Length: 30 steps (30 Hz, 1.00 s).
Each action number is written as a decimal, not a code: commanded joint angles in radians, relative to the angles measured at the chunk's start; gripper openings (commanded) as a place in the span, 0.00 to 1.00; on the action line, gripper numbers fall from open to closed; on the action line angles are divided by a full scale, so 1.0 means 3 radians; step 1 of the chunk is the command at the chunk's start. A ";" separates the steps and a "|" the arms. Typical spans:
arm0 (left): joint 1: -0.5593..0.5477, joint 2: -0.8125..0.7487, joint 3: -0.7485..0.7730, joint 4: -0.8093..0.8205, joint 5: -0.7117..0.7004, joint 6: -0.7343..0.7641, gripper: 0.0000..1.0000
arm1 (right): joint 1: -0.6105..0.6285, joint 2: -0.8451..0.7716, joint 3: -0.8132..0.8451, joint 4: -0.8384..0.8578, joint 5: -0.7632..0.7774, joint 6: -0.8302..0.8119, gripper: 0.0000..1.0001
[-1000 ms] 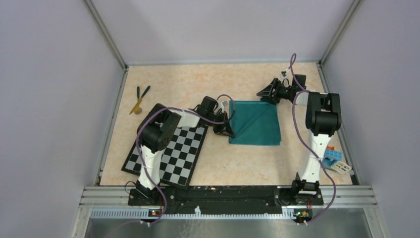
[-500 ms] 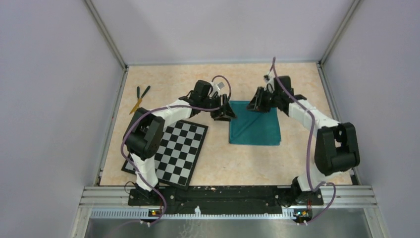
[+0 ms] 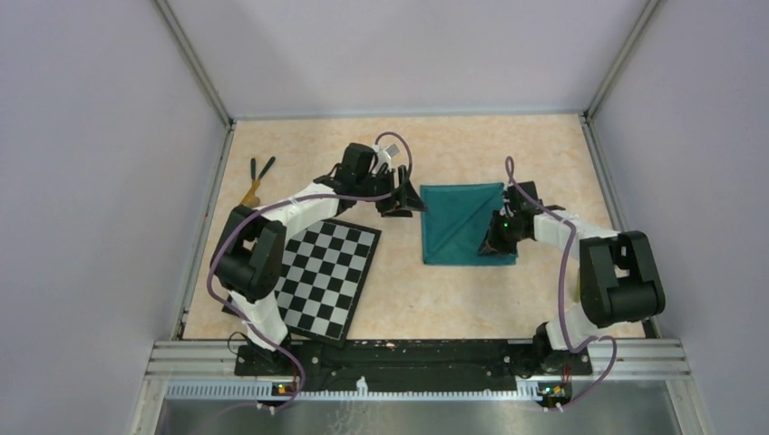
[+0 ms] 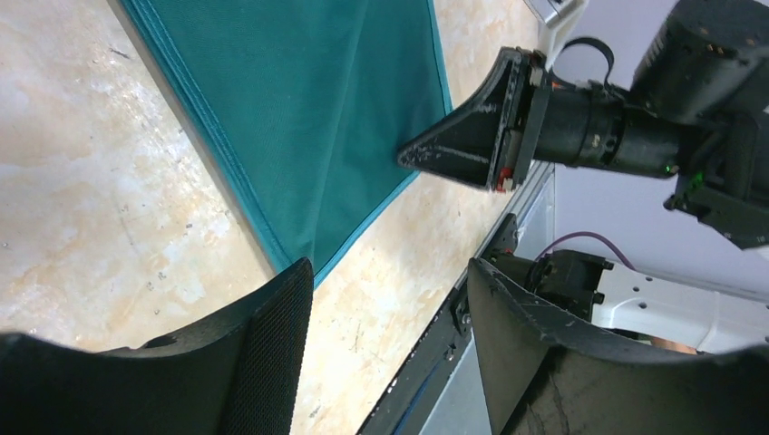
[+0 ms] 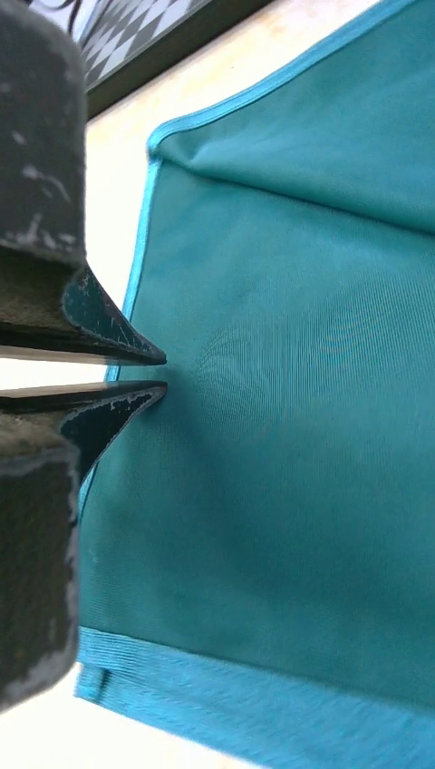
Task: Fold the napkin into a case and place the utensils inside
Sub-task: Move the upper triangle-folded napkin to the center of the board, then pick up the upper triangle-folded napkin from the center of the board.
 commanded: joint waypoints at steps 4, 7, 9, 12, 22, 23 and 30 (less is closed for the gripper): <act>0.0058 -0.0469 -0.0211 0.0085 0.0044 0.0041 0.69 | -0.0442 -0.0173 -0.0037 -0.0321 0.0869 -0.0129 0.16; 0.0114 -0.0559 -0.0325 0.0100 0.0039 0.0066 0.70 | -0.0049 -0.0531 0.0225 -0.0413 0.0888 -0.0258 0.35; 0.0165 -0.0595 -0.0413 0.0137 0.0067 0.0063 0.70 | 0.0409 -0.0676 0.0469 -0.0529 0.1079 -0.0356 0.51; 0.0267 -0.0646 -0.0559 0.0207 0.0113 0.0056 0.70 | 0.0993 -0.0634 0.0718 -0.0714 0.1192 -0.0551 0.59; 0.0488 -0.0872 -0.0990 0.0390 0.0204 0.0055 0.70 | 0.1734 0.0087 0.0983 -0.0984 0.1430 -0.0812 0.40; 0.0494 -0.0878 -0.1003 0.0394 0.0215 0.0058 0.70 | 0.1755 0.0126 0.0984 -0.0976 0.1451 -0.0815 0.37; 0.0510 -0.0876 -0.1050 0.0429 0.0258 0.0062 0.71 | 0.1779 0.0259 0.0957 -0.0911 0.1436 -0.0810 0.33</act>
